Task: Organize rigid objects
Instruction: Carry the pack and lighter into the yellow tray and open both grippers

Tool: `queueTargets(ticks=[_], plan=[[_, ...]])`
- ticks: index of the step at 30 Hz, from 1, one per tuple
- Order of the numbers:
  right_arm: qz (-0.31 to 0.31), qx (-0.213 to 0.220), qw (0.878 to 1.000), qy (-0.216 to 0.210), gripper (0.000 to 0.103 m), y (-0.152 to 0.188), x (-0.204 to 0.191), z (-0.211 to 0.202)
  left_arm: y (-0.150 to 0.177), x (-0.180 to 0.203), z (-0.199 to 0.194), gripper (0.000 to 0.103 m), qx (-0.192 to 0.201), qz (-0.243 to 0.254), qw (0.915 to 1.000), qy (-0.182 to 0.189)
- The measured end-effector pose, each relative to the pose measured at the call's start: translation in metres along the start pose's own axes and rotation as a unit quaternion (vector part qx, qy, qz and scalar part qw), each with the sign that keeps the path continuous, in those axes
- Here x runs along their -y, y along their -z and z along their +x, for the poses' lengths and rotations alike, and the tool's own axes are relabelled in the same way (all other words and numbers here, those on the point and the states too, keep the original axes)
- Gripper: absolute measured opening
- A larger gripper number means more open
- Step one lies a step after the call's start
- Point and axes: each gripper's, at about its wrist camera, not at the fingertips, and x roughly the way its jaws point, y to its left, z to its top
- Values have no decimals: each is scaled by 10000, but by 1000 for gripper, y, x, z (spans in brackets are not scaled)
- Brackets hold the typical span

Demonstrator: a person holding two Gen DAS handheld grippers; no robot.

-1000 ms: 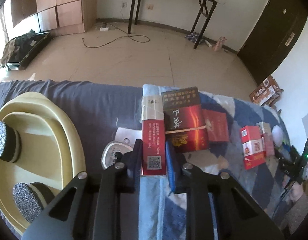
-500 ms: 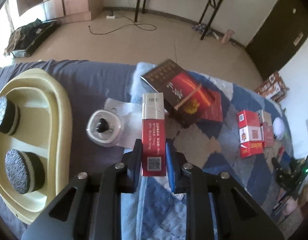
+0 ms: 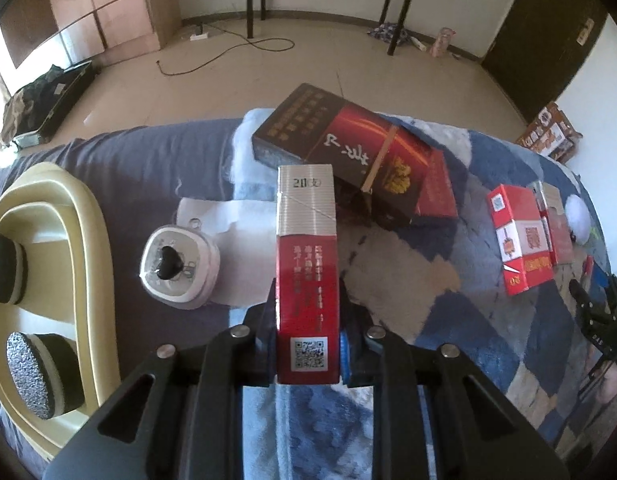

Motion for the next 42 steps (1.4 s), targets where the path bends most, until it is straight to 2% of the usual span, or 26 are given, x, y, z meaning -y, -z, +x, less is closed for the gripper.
queueTargets(ticks=[4,7,10,12,20,25,28,29,33,36,38,40,42], plan=[[95,-35,9999,15,86,4,0,-4,3,8,-2,23,-6,190,9998,3],[27,-65,9999,96,86,6,-4,-6,4,7,-4,23,-19,158,9999,56],[-36,-82,9999,135,79,6,-8,-5,0,5,-6,23,-21,126,9999,93],[-50,-93,9999,111,70,6,-8,-6,1,7,-8,23,-6,143,9998,100],[134,-171,9998,1,68,-2,1,-19,8,18,-20,23,-138,533,9981,276],[244,166,9996,-28,68,-13,4,-46,17,13,-41,23,-64,474,9977,471],[168,464,9988,-77,68,-20,-3,-67,18,10,-56,23,215,441,9960,752],[132,671,9975,-190,68,-24,-9,-80,18,9,-60,23,232,445,9946,908],[-67,1207,9908,-615,68,-47,-42,-114,20,-1,-88,23,442,561,9933,908],[-120,1568,9791,-1293,68,-73,-88,-134,18,-25,-116,23,723,618,9921,818],[-238,1689,9718,-1626,68,-84,-122,-140,25,-59,-138,23,882,449,9930,652],[-496,1714,9615,-2090,68,-100,-174,-141,38,-96,-154,23,929,270,9940,506],[-799,1662,9525,-2422,68,-111,-226,-138,59,-149,-165,23,900,-149,9955,248]])
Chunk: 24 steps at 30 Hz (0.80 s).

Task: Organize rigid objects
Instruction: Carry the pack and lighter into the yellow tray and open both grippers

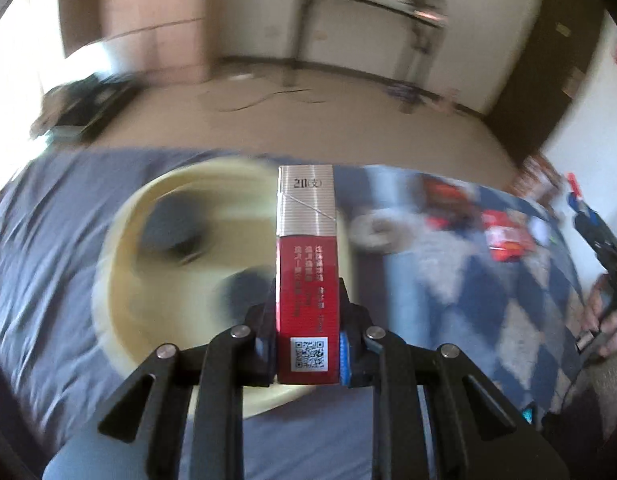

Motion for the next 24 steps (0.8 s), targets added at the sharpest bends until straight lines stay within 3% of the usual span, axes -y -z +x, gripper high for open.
queueTargets(ticks=[2,5,9,12,15,19,23,24], plan=[[-161,-183,9989,-388,68,-10,-41,38,17,-45,-8,23,-36,-377,9988,-303],[-432,-691,9926,-905,68,-17,-107,109,43,-85,-2,23,-213,-565,9957,-703],[-812,-1343,9817,-1082,68,-15,-164,186,61,-113,24,24,-384,-921,9923,-737],[-693,-1803,9766,-942,68,-20,-176,239,65,-122,47,23,-539,-1060,9910,-617],[-819,-2147,9708,-697,68,-28,-174,284,63,-124,55,23,-328,-1022,9926,-571],[-840,-2508,9628,-558,68,-24,-174,314,56,-130,62,23,-261,-1142,9924,-385],[-761,-2467,9647,-516,68,-19,-183,319,55,-137,70,24,-217,-1128,9929,-307],[-742,-2444,9654,-527,60,-20,-185,322,56,-138,71,24,-210,-1149,9928,-276]])
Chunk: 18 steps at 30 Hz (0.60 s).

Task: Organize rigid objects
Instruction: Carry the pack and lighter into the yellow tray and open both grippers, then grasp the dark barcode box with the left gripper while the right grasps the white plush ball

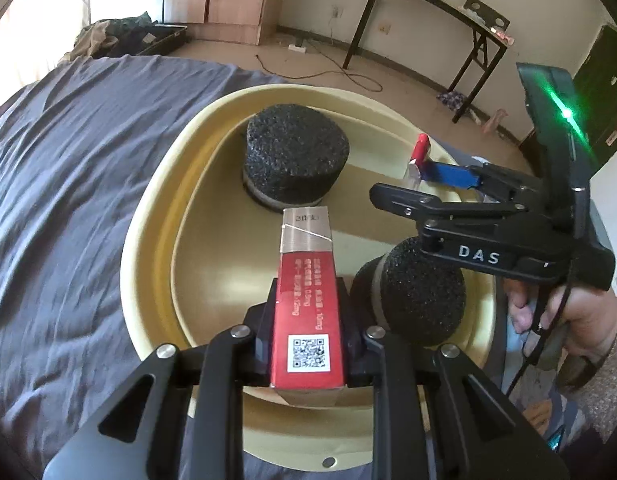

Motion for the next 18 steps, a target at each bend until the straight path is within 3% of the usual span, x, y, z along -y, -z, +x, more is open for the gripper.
queueTargets(ticks=[1,3,4,5,7,9,10,14,18], plan=[[28,-50,10000,-72,46,1,-1,0,2,-1,0,24,44,-11,10000,16],[91,-242,9996,-108,44,2,4,16,4,-1,-1,41,79,-17,10000,51],[31,-149,9999,-74,45,3,2,10,5,-1,0,66,72,-38,10000,35],[11,-16,10000,-76,51,6,2,3,6,1,0,87,41,-65,10000,37],[257,311,9990,-183,73,12,9,-21,9,0,-3,98,41,-154,9999,39],[613,751,9949,-281,100,20,21,-53,14,-2,-17,102,298,-281,9992,17],[809,974,9916,-260,103,26,30,-74,16,-2,-30,103,506,-341,9981,40],[1498,1323,9795,253,103,72,85,-140,5,15,-58,103,727,-293,9969,103],[2317,1390,9580,962,103,148,160,-209,-19,73,-67,103,769,151,9963,350]])
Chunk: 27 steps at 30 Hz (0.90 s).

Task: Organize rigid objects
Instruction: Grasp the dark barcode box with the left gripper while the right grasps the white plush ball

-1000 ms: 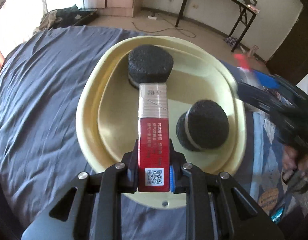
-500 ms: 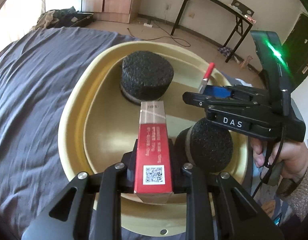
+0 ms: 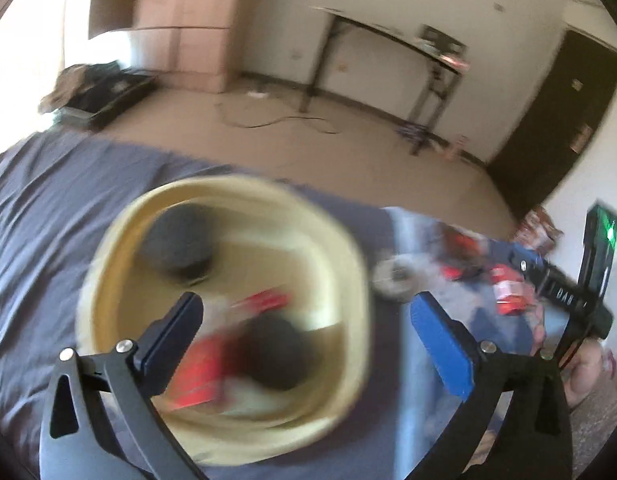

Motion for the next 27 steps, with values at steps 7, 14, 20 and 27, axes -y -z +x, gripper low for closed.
queueTargets(ticks=[7,14,20,27], plan=[[1003,-62,9839,1480,103,45,198,-91,-35,141,64,103,-516,649,9920,955],[1319,-163,9788,1555,103,54,240,-74,-44,220,127,103,-877,1296,9849,738],[1394,-279,9773,1569,103,62,266,-34,-37,242,160,103,-1056,1883,9756,391],[1102,-137,9775,1795,103,66,263,-16,-29,254,190,103,-1235,1911,9733,312]])
